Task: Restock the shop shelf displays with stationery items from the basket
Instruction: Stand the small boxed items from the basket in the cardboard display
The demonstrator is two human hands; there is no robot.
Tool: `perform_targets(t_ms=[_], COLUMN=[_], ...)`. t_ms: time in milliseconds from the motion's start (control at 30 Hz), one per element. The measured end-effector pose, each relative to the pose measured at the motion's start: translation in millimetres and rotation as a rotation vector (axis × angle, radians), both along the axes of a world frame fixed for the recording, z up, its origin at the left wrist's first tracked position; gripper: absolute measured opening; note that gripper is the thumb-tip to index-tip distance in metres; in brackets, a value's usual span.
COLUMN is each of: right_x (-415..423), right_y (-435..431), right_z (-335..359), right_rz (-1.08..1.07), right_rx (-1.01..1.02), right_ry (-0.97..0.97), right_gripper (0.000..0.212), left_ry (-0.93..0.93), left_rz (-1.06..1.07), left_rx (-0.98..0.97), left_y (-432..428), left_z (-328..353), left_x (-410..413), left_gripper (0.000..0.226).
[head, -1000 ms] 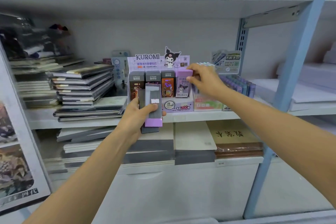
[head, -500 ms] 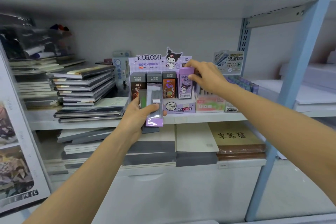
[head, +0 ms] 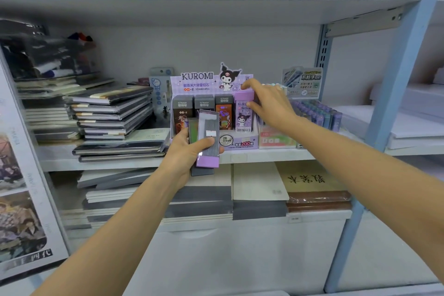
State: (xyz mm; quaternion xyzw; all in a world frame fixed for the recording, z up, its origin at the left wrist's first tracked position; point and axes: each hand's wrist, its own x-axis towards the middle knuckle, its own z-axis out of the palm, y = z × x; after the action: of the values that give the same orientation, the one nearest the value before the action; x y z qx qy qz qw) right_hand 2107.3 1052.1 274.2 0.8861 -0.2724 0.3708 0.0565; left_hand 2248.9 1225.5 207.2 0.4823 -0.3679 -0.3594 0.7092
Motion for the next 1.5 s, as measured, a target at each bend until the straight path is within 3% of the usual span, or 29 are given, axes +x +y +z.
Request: perform_targets(t_ms=[133, 333, 400, 500, 567, 633, 800, 933, 1067, 1133, 1233, 1300, 1400, 1500], right_x=[4.8, 3.9, 0.8, -2.7, -3.5, -4.6, -18.9, -34.4, -49.0, -54.2, -56.4, -56.1, -56.7, -58.1], right_y=[-5.8, -2.6, 5.8, 30.0, 46.0, 53.8, 53.0, 46.8, 47.2, 48.6, 51.2, 54.5, 61.4, 63.6], right_z=[-6.6, -7.5, -5.9, -3.7, -5.7, -11.1, -16.2, -23.3, -32.5, -35.5, -40.2, -42.4, -44.8, -47.7], right_rz=[-0.064, -0.139, -0.037, 0.326, 0.449, 0.511, 0.556, 0.589, 0.614, 0.587, 0.597, 0.611, 0.645, 0.679], right_rx=[-0.139, -0.21, -0.126, 0.321, 0.588, 0.718, 0.711, 0.603, 0.634, 0.634, 0.659, 0.725, 0.846, 0.867], right_ry=[-0.096, 0.055, -0.062, -0.313, -0.285, -0.22, -0.395, -0.233, -0.051, -0.05, -0.091, -0.125, -0.141, -0.116], right_gripper=[0.029, 0.034, 0.034, 0.03, 0.032, 0.033, 0.022, 0.019, 0.045, 0.045, 0.033, 0.03, 0.041, 0.048], left_ry=[-0.023, -0.029, -0.029, -0.042, -0.066, -0.096, -0.065, -0.042, -0.01, 0.06, 0.18, 0.134, 0.049, 0.068], left_rz=[-0.002, -0.011, -0.019, -0.029, -0.046, -0.068, 0.041, 0.172, 0.198, 0.174, 0.078, 0.045, 0.065, 0.131], left_rx=[0.014, 0.02, 0.02, 0.007, 0.005, 0.011, 0.022, 0.048, 0.078, 0.07, 0.034, -0.008, -0.076, -0.161], left_y=[-0.7, 0.5, 1.5, 2.3, 2.6, 3.5, 5.9, 7.0, 9.1, 12.4, 14.8, 13.3, 12.5, 13.6], left_z=[-2.3, -1.8, -1.5, -0.3, 1.2, 4.0, 12.0, 16.6, 22.9, 26.3, 29.0, 28.4, 26.9, 26.7], left_x=[-0.2, -1.7, -3.8, -9.4, -15.7, -22.6, -31.9, -35.2, -40.1, -44.5, -49.7, -53.5, -60.8, -59.0], left_gripper=[0.042, 0.039, 0.037, 0.034, 0.035, 0.037, 0.026, 0.033, 0.04, 0.036, 0.056, 0.06, 0.049, 0.045])
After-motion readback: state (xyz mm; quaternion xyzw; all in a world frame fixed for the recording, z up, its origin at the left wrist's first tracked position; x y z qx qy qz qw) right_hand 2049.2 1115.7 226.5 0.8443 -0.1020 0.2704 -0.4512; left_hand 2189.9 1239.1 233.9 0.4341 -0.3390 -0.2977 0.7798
